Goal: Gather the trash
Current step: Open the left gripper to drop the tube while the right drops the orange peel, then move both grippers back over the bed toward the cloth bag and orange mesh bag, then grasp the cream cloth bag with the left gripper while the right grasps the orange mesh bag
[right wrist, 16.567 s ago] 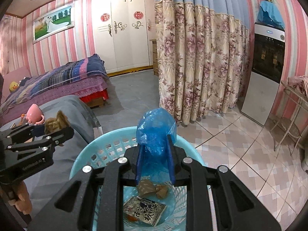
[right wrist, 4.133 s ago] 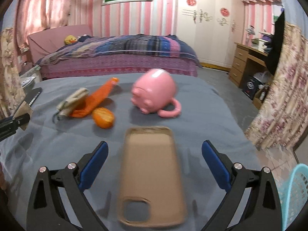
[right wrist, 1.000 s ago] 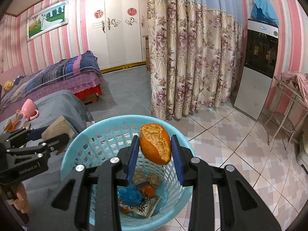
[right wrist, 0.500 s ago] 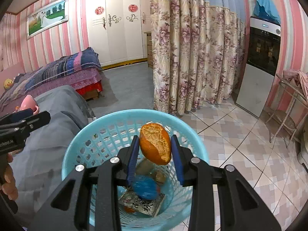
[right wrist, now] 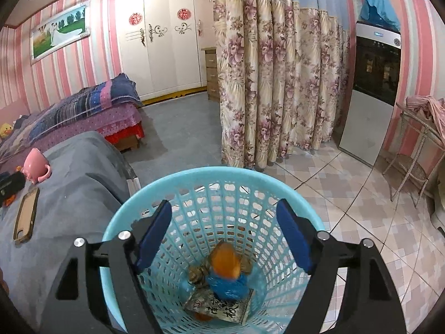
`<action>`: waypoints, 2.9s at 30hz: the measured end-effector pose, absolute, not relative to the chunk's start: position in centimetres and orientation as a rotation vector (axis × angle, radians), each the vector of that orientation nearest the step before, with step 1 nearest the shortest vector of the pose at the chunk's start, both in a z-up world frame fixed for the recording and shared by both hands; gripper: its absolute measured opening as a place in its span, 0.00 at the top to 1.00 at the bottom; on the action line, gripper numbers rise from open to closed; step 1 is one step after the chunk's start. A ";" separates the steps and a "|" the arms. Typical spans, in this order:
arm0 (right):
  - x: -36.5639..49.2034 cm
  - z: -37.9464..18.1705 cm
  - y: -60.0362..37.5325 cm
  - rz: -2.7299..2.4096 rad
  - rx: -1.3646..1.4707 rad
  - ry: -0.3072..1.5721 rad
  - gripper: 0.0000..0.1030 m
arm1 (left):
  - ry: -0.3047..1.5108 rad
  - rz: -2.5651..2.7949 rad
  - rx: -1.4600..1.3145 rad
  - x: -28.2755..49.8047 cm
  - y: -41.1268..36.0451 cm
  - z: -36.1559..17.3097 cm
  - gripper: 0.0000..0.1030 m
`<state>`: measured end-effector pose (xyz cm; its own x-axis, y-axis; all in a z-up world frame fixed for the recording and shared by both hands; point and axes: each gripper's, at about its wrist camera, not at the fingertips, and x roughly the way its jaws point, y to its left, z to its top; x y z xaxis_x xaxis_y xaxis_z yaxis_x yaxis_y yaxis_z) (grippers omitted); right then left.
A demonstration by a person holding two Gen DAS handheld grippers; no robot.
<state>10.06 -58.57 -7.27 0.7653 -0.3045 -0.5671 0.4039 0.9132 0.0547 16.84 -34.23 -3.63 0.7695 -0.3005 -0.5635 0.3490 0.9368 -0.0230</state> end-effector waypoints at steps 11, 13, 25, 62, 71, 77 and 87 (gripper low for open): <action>12.2 -6.9 -54.1 -0.373 0.133 0.578 0.06 | 0.603 -0.186 0.044 19.5 -26.6 -4.2 0.06; 13.4 -6.3 -52.4 -0.342 0.127 0.569 0.06 | 0.604 -0.151 0.039 20.1 -24.8 -3.9 0.06; 20.7 -5.8 -38.0 -0.062 0.003 0.592 0.06 | 0.634 0.134 -0.006 23.2 -9.7 -3.3 0.06; 28.3 -7.8 -27.2 0.096 -0.009 0.627 0.05 | 0.738 0.300 -0.247 26.3 3.9 -7.6 0.06; 29.0 -8.4 -28.3 0.082 0.002 0.612 0.04 | 0.780 0.219 -0.238 27.8 1.8 -9.2 0.06; 29.9 -9.0 -29.0 0.073 0.038 0.661 0.04 | 0.769 0.188 -0.211 29.1 -0.6 -10.1 0.06; 28.8 -8.8 -27.5 0.083 -0.017 0.648 0.04 | 0.774 0.108 -0.164 29.3 -1.6 -9.7 0.74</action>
<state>28.83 -27.47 -8.80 0.7941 0.0720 -0.6035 -0.0828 0.9965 0.0098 29.26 -1.64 -9.68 0.7104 0.0370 -0.7028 -0.1572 0.9817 -0.1071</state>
